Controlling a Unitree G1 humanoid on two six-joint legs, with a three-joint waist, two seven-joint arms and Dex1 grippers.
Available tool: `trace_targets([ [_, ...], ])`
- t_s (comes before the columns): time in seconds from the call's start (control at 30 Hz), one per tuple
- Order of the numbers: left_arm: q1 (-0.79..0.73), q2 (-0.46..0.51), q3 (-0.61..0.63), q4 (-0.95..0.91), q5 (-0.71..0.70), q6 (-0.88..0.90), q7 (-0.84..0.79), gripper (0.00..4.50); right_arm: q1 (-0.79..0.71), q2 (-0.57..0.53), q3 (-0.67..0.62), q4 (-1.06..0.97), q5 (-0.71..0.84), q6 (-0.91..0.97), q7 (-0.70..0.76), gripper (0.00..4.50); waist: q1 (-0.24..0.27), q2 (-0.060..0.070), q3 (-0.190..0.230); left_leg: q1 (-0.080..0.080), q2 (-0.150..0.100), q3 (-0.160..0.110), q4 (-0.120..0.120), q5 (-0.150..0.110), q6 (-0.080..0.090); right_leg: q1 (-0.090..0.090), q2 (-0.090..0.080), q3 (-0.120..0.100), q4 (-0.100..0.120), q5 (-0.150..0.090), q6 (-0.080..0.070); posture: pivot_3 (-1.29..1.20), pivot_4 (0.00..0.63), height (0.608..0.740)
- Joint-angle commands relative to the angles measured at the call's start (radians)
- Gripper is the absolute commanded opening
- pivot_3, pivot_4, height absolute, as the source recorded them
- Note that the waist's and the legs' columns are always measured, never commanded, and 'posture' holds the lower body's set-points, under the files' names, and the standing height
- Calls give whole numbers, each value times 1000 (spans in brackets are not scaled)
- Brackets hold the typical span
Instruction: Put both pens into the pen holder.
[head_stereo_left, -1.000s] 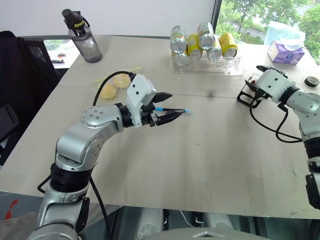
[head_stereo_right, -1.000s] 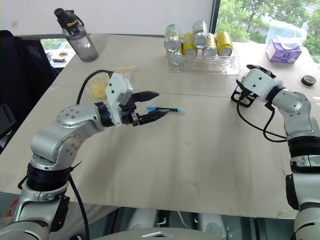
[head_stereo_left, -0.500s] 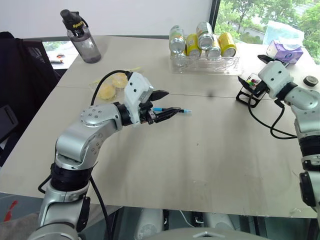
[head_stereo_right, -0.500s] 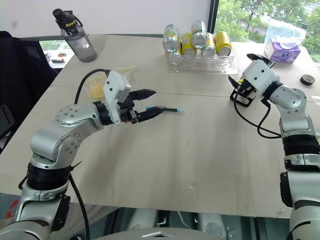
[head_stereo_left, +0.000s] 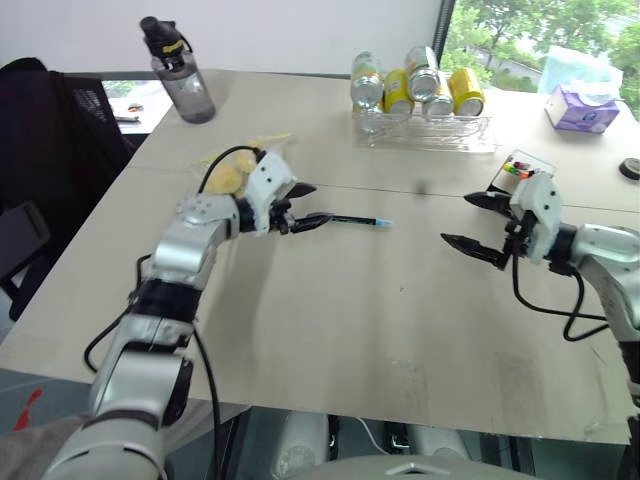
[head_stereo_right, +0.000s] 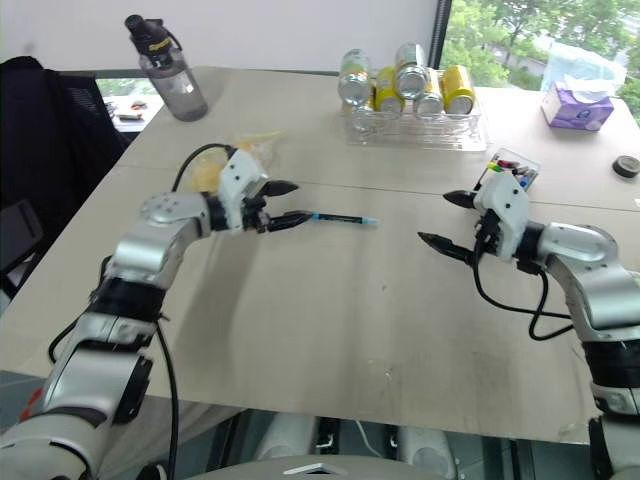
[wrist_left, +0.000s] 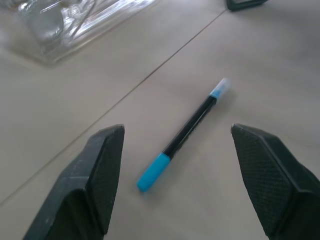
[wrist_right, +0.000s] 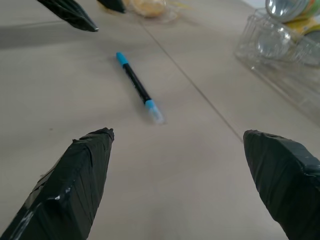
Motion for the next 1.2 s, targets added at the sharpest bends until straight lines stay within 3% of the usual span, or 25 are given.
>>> trace_targets([
  [0.03, -137, -25, -28, 317, 106, -232, -77, 3512, 63, -32, -75, -111, 42, 69, -24, 4425, -2, 0, 0, 0, 0, 1, 0, 0, 0, 0, 0, 1, 0, 0, 0, 0, 150, 739],
  [0.3, -311, -125, -42, 719, 230, -375, -119, 3512, 169, -17, -148, -210, 50, 114, -111, 4425, -4, -1, 0, -2, 0, 2, 0, 0, 0, -2, 1, 2, -2, 0, 0, 0, 150, 739],
  [0.6, -339, -145, -79, 820, 377, -390, -118, 3512, 219, -41, -175, -264, 86, 198, -138, 4425, -4, -1, 0, -2, 0, 1, 1, 0, 0, -2, 1, 2, -2, 0, 0, 0, 150, 739],
  [0.7, -340, -146, -80, 823, 400, -396, -136, 2715, 235, -58, -170, -274, 89, 231, -136, 4500, -5, -1, -1, -1, 0, 2, 0, 0, 0, -1, 1, 2, -1, 0, 0, 0, 150, 739],
  [0.83, -341, -151, -57, 820, 389, -394, -169, 626, 229, -61, -166, -271, 88, 245, -142, 4500, -7, -1, -1, 2, 0, 1, 1, 0, 0, 0, 2, 3, 2, 0, 0, 0, 150, 739],
  [0.9, -337, -154, -32, 815, 369, -387, -192, 42, 221, -61, -161, -265, 85, 248, -141, 4500, -8, -1, -1, 2, 0, 1, 2, 0, 0, 0, 3, 3, 5, 0, 0, 0, 150, 739],
  [1.07, -345, -177, 113, 786, 225, -286, -334, 42, 182, -36, -156, -255, 115, 283, -156, 4500, -11, -1, -1, 1, 0, 1, 3, 0, 0, -2, 5, 3, 7, 0, 0, 0, 150, 739],
  [1.2, -336, -208, 242, 635, 27, -63, -535, 42, 111, 82, -159, -253, 220, 369, -228, 4500, -14, -3, 0, -1, 0, 1, 4, 0, 0, -3, 4, 3, 6, 0, 0, 0, 150, 739],
])
